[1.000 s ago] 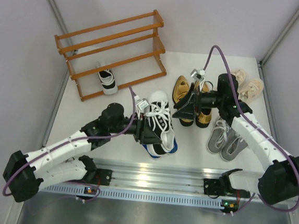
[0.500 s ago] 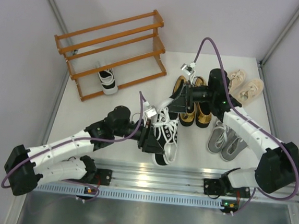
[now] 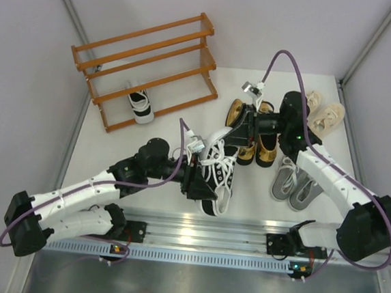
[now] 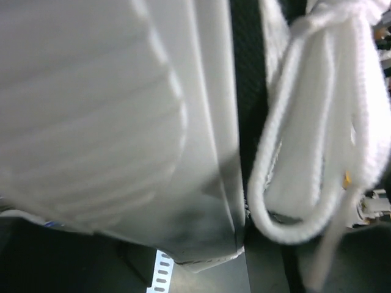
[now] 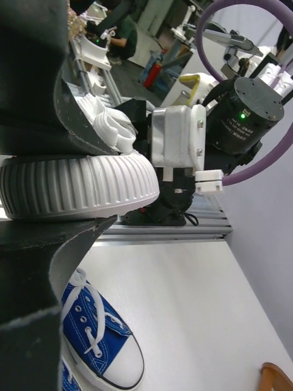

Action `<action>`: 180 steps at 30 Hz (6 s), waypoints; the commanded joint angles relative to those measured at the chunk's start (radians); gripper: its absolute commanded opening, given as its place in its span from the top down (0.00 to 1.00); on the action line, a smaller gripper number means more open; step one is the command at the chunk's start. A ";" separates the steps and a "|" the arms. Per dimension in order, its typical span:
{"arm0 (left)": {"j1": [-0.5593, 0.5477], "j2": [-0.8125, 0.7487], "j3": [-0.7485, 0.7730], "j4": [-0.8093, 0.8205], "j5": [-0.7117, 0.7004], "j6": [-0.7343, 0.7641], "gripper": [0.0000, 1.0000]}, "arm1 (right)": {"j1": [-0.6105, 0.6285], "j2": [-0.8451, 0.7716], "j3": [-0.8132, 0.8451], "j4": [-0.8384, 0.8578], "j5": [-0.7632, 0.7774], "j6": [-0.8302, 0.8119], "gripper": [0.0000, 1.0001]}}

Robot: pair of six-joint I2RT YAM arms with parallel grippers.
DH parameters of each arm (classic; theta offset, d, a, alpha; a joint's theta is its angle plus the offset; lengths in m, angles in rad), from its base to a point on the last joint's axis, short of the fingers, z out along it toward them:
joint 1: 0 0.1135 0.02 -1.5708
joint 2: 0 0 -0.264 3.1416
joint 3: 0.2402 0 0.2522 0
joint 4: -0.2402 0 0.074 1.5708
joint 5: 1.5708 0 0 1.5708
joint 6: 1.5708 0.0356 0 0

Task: Place and organize the shoes onto the shoe shelf
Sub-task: Pick up the shoe at the center of the board, then place the shoe at the shoe shelf.

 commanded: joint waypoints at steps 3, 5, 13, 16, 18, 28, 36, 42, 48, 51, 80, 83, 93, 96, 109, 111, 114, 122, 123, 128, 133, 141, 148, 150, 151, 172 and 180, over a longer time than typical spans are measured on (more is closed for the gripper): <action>0.007 -0.159 0.091 0.080 -0.291 0.044 0.10 | -0.119 -0.097 0.045 -0.033 0.007 0.017 1.00; 0.007 -0.230 0.104 0.025 -0.405 0.062 0.08 | -0.195 -0.123 0.045 -0.051 0.030 0.026 1.00; 0.007 -0.314 0.136 -0.176 -0.650 -0.029 0.02 | -0.352 -0.177 0.073 -0.341 0.253 -0.098 1.00; -0.001 -0.268 0.127 -0.178 -0.664 -0.063 0.02 | -0.381 -0.178 0.058 -0.356 0.297 -0.086 1.00; -0.016 -0.237 0.122 -0.178 -0.757 -0.073 0.02 | -0.390 -0.178 0.053 -0.359 0.314 -0.084 1.00; -0.190 -0.018 0.208 -0.176 -1.032 -0.085 0.06 | -0.446 -0.164 -0.010 -0.306 0.330 -0.053 1.00; -0.196 0.119 0.231 -0.092 -1.042 -0.125 0.22 | -0.449 -0.152 -0.034 -0.264 0.308 -0.044 1.00; -0.196 0.171 0.239 -0.089 -1.049 -0.120 0.42 | -0.449 -0.160 -0.056 -0.223 0.299 -0.026 1.00; -0.199 0.218 0.263 -0.087 -1.028 -0.083 0.54 | -0.449 -0.140 -0.070 -0.188 0.302 -0.001 1.00; -0.204 0.241 0.282 -0.089 -1.000 -0.050 0.52 | -0.449 -0.124 -0.067 -0.181 0.308 0.008 1.00; -0.234 0.335 0.368 -0.291 -1.091 0.025 1.00 | -0.449 -0.094 -0.099 -0.108 0.288 -0.033 1.00; -0.234 0.291 0.362 -0.291 -1.085 0.052 1.00 | -0.449 -0.097 -0.114 -0.096 0.277 -0.035 1.00; -0.234 0.133 0.267 -0.353 -1.057 0.006 1.00 | -0.449 -0.089 -0.134 -0.033 0.196 -0.044 0.68; -0.234 0.093 0.233 -0.377 -1.059 -0.028 1.00 | -0.449 -0.094 -0.136 -0.036 0.184 -0.061 0.44; -0.234 -0.082 0.203 -0.506 -1.160 -0.117 1.00 | -0.512 -0.164 -0.128 -0.128 0.175 -0.213 0.12; -0.234 -0.107 0.226 -0.577 -1.187 -0.148 1.00 | -0.536 -0.178 -0.158 -0.102 0.159 -0.213 0.12; -0.233 -0.137 0.251 -0.699 -1.275 -0.215 1.00 | -0.574 -0.192 -0.203 -0.068 0.144 -0.211 0.12; -0.230 -0.255 0.240 -0.977 -1.511 -0.503 1.00 | -0.628 -0.204 -0.252 -0.030 0.115 -0.202 0.12; -0.228 -0.263 0.234 -0.986 -1.537 -0.558 1.00 | -0.628 -0.206 -0.254 -0.028 0.115 -0.204 0.12; -0.217 -0.252 0.245 -1.049 -1.595 -0.672 1.00 | -0.639 -0.210 -0.260 -0.028 0.112 -0.213 0.12; -0.199 -0.208 0.273 -1.183 -1.615 -0.771 1.00 | -0.656 -0.209 -0.261 -0.028 0.101 -0.215 0.12; -0.106 -0.194 0.269 -1.221 -1.571 -0.815 1.00 | -0.662 -0.223 -0.264 -0.030 0.099 -0.214 0.12; 0.311 -0.166 0.196 -0.979 -1.272 -0.571 1.00 | -0.667 -0.230 -0.263 -0.036 0.099 -0.219 0.12; 0.324 -0.179 0.211 -0.963 -1.279 -0.553 1.00 | -0.671 -0.232 -0.263 -0.037 0.101 -0.221 0.12; 0.324 -0.185 0.222 -0.959 -1.278 -0.538 1.00 | -0.671 -0.232 -0.263 -0.037 0.099 -0.221 0.12; 0.419 -0.228 0.184 -0.925 -1.247 -0.587 1.00 | -0.682 -0.233 -0.264 -0.037 0.098 -0.218 0.12; 0.658 -0.249 0.136 -0.839 -1.030 -0.511 1.00 | -0.686 -0.238 -0.264 -0.033 0.092 -0.213 0.12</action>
